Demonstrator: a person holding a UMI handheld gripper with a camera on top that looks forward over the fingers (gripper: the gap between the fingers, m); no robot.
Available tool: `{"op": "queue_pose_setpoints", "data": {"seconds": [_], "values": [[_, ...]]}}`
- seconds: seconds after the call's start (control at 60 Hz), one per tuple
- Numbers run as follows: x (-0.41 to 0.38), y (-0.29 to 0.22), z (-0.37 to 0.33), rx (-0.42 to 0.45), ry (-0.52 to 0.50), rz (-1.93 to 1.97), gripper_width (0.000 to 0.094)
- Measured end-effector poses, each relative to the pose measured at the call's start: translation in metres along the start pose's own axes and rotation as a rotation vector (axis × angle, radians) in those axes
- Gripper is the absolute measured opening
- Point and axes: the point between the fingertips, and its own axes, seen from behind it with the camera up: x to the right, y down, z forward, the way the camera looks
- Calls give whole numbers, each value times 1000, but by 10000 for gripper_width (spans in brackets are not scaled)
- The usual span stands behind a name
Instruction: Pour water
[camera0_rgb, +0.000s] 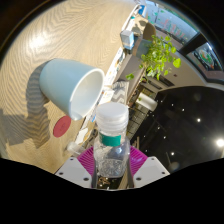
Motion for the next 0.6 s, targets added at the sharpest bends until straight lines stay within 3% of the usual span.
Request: {"op": "queue_pose_setpoints", "data": {"seconds": [0.25,0.6], "values": [[0,-12,-3,32,-28,-31,409],[33,36,-16,68,-127,683,412]]}}
